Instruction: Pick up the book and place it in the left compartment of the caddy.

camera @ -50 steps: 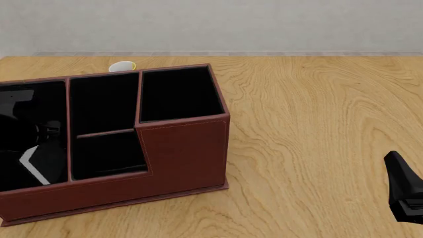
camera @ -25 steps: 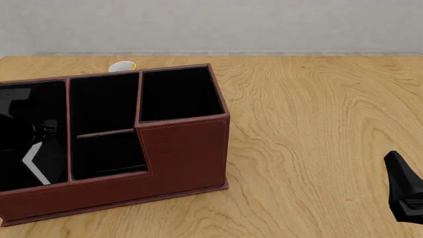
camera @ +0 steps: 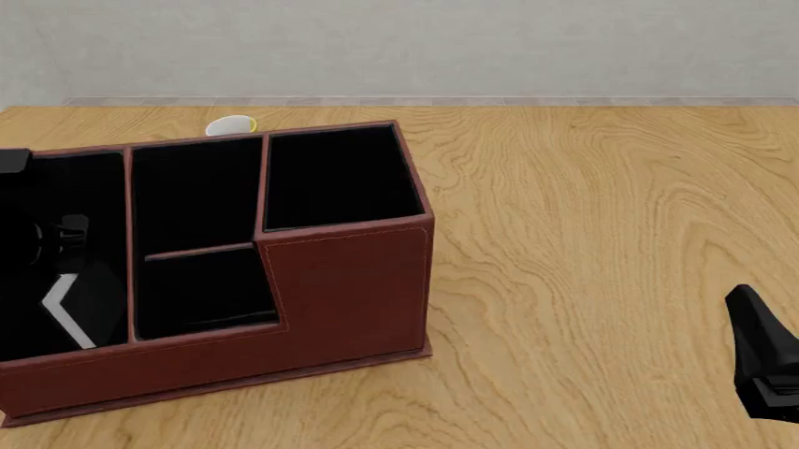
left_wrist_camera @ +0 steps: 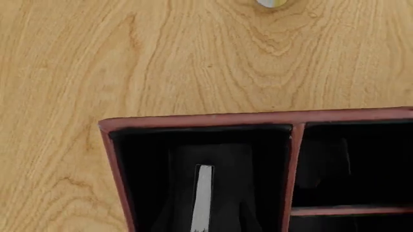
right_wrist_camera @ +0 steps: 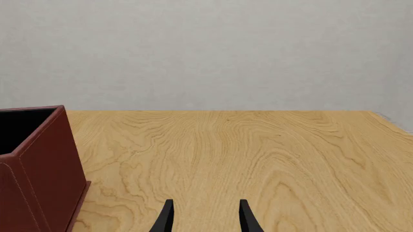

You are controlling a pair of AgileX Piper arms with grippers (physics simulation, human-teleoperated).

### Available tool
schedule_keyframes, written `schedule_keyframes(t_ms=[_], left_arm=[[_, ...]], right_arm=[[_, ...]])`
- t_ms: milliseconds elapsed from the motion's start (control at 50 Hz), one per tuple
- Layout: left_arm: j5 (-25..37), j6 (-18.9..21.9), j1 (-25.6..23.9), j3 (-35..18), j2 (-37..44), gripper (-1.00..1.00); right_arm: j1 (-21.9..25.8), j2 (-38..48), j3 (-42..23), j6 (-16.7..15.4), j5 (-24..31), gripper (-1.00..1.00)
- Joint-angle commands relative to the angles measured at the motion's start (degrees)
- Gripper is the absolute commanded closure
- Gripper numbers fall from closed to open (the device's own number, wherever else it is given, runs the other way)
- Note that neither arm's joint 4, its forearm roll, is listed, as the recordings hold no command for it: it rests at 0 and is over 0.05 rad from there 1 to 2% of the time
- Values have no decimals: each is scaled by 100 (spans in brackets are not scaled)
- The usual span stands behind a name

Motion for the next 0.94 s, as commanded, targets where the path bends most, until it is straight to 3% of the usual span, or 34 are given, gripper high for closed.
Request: schedule_keyframes(t_ms=[20,480,940], left_arm=[[483,-4,-76,18,-658,-100],[1518,75,-256,253,-2201,-100],[2761,-443,-755,531,-3997,-100]], right_arm=[[-1,-26,3,2,19,-100],[-1,-24,3,1,19,-100],[-1,-23,3,2,18,-100]])
